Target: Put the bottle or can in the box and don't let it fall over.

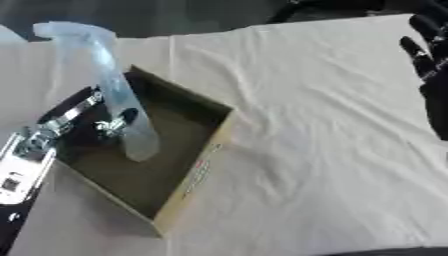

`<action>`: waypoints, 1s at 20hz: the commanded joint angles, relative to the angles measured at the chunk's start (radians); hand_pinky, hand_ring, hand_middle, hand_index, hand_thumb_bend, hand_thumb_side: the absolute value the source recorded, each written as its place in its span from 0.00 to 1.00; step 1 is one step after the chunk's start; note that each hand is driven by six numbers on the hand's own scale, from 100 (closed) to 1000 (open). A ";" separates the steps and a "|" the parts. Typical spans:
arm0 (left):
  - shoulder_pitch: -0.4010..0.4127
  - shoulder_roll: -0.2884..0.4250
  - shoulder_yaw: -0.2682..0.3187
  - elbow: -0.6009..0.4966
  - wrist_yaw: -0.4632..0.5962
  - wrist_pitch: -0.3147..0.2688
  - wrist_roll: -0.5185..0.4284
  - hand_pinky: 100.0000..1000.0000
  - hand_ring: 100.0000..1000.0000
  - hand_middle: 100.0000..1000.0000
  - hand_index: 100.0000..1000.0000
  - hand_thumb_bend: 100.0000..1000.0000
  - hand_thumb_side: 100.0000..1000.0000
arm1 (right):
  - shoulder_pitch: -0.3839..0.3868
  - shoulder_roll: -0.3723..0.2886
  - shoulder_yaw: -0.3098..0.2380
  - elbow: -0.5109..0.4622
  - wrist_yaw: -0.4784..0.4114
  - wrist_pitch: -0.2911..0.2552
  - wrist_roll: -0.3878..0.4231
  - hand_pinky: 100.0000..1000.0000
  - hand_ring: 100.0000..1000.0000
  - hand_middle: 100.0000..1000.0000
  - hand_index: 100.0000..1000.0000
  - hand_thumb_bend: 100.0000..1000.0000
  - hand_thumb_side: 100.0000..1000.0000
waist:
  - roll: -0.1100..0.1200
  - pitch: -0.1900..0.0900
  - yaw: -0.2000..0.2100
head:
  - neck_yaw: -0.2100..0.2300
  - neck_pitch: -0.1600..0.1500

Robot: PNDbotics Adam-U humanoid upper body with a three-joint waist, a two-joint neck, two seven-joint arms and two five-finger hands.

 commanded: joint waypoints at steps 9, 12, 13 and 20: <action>0.027 0.081 0.018 -0.102 0.010 -0.003 -0.005 1.00 1.00 1.00 0.92 0.00 0.26 | -0.012 -0.034 -0.009 -0.023 -0.012 0.001 -0.015 1.00 1.00 0.87 1.00 0.00 0.50 | 0.008 -0.037 0.007 | -0.001 -0.008; 0.042 0.095 0.024 -0.124 0.034 0.005 -0.022 1.00 1.00 1.00 0.92 0.00 0.28 | -0.013 -0.036 -0.011 -0.023 -0.013 0.000 -0.017 1.00 1.00 0.87 1.00 0.00 0.50 | 0.011 -0.037 0.007 | 0.001 -0.016; 0.046 0.100 0.028 -0.134 0.045 0.008 -0.022 1.00 1.00 1.00 0.93 0.00 0.39 | -0.014 -0.036 -0.012 -0.023 -0.013 -0.001 -0.018 1.00 1.00 0.87 1.00 0.00 0.50 | 0.012 -0.036 0.007 | 0.001 -0.017; 0.071 0.142 0.045 -0.184 0.052 0.004 -0.022 1.00 1.00 1.00 0.93 0.00 0.81 | -0.015 -0.039 -0.013 -0.023 -0.014 -0.003 -0.020 1.00 1.00 0.87 1.00 0.00 0.50 | 0.015 -0.033 0.006 | 0.009 -0.015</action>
